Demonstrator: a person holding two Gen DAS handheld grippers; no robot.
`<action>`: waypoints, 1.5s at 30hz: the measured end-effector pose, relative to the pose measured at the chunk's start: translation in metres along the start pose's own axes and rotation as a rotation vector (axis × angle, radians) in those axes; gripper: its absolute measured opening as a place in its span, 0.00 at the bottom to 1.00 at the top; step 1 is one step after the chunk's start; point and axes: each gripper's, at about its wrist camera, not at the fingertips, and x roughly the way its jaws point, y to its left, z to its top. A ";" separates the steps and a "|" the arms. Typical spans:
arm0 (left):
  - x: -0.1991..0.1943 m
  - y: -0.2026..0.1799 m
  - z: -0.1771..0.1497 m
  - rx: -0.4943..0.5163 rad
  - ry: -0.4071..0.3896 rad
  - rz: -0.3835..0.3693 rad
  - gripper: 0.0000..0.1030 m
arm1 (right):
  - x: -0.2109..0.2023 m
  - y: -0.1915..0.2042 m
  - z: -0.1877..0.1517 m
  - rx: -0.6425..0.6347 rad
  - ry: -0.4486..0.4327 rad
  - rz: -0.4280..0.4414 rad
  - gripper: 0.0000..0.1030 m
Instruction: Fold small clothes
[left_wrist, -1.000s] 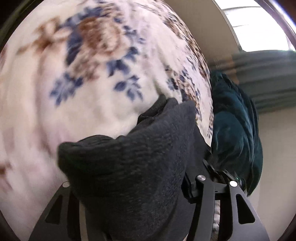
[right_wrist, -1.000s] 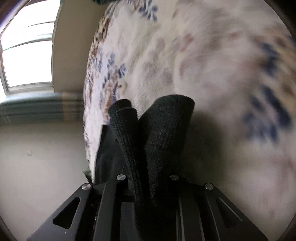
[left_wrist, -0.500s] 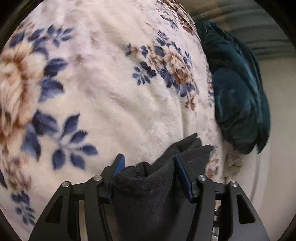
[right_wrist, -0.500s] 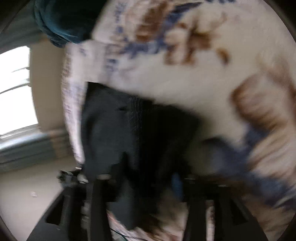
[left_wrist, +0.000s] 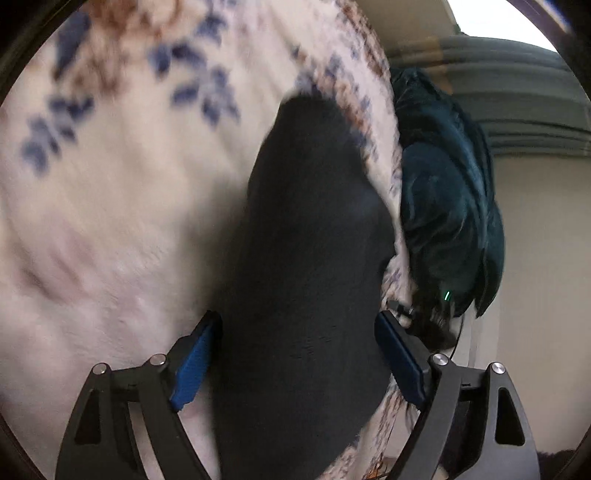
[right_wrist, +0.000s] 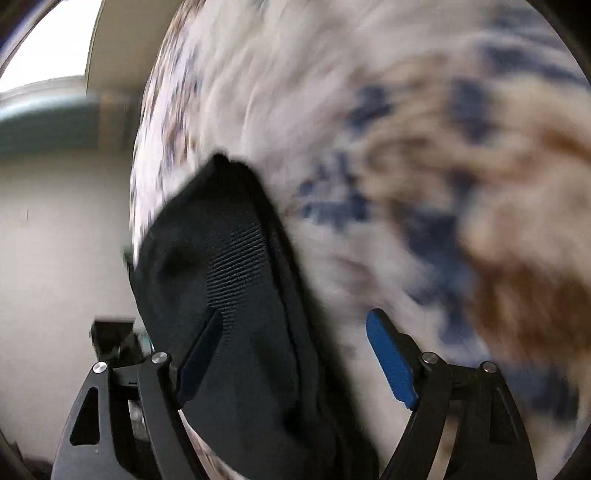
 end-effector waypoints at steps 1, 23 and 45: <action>0.007 0.002 -0.001 0.005 0.009 0.009 0.81 | 0.008 0.005 0.005 -0.041 0.032 0.003 0.82; 0.034 -0.068 0.113 0.298 0.062 0.091 0.42 | 0.024 0.072 -0.018 -0.006 -0.123 0.177 0.20; 0.044 -0.099 0.150 0.390 -0.022 0.457 0.68 | -0.011 0.149 0.074 -0.120 -0.379 -0.598 0.99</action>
